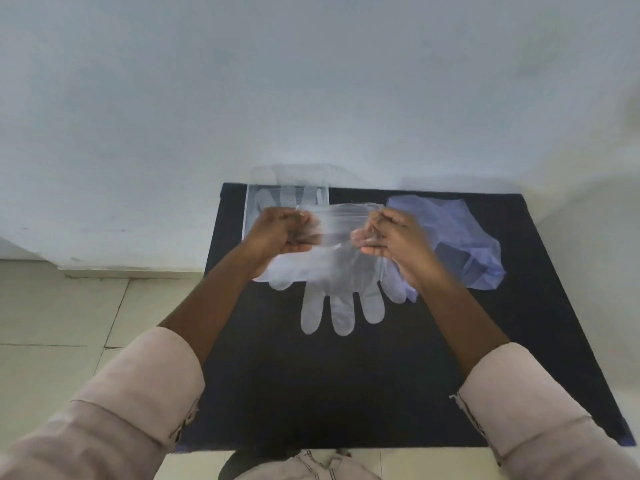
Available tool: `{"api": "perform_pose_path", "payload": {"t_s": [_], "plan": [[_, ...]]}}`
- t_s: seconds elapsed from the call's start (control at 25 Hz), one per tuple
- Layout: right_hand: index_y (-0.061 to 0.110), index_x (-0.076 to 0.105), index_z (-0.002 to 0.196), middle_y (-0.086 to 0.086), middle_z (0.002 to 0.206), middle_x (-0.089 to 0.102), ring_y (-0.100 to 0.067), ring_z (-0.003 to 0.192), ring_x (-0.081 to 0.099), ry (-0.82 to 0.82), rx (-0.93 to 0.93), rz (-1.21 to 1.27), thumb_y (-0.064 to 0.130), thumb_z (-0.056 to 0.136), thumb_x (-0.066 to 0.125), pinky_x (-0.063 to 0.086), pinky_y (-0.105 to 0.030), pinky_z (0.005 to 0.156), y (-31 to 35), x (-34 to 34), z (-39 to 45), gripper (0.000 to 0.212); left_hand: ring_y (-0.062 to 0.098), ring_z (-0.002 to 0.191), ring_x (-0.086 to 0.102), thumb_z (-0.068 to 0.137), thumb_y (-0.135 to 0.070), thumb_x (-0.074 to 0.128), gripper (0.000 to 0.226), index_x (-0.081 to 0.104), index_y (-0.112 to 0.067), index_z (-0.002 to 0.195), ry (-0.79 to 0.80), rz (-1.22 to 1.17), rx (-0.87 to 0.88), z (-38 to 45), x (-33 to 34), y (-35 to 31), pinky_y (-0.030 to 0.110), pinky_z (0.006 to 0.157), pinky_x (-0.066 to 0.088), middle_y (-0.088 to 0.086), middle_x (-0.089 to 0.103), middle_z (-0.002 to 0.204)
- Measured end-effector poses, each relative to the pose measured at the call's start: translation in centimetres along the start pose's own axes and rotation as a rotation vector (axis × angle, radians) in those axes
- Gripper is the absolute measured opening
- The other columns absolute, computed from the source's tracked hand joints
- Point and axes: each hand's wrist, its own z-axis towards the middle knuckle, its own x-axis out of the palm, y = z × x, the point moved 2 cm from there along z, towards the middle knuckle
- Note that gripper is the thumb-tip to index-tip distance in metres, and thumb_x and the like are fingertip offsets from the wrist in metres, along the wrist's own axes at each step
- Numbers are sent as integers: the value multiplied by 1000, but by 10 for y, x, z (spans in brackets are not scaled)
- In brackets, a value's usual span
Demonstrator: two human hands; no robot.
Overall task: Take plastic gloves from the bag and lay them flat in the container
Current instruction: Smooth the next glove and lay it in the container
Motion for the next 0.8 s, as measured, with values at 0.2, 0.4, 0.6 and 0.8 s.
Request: {"api": "perform_pose_path", "payload": {"t_s": [0.2,0.4,0.6,0.8], "plan": [[12,54,68,-12,80,72,-22,78,73,-61,47,4,13,97,44,56,-34,80,48,49,93,30,17,70,74,98,-12,48,23,68,-8,86,-78,39,37,75,-67,-45,33,76,58,7,75,79],[13,57,66,-14,82,75,-24,78,75,-122,-1,-28,5,89,43,57,-36,77,73,81,165,27,18,68,71,95,-2,42,27,66,-6,85,-173,106,64,130,-106,-80,33,76,58,15,71,87],[19,57,64,-8,72,69,-22,77,75,-187,-377,-41,7,90,47,56,-33,72,107,95,187,30,23,81,74,94,-15,47,25,70,-7,91,-317,100,332,144,-126,-106,33,76,58,14,74,88],[-2,52,78,-34,82,61,-33,83,68,-145,-634,30,4,99,43,55,-30,76,86,99,169,23,24,86,73,99,-23,47,31,66,-1,91,-362,137,593,116,-117,-91,34,76,58,17,72,89]]}}
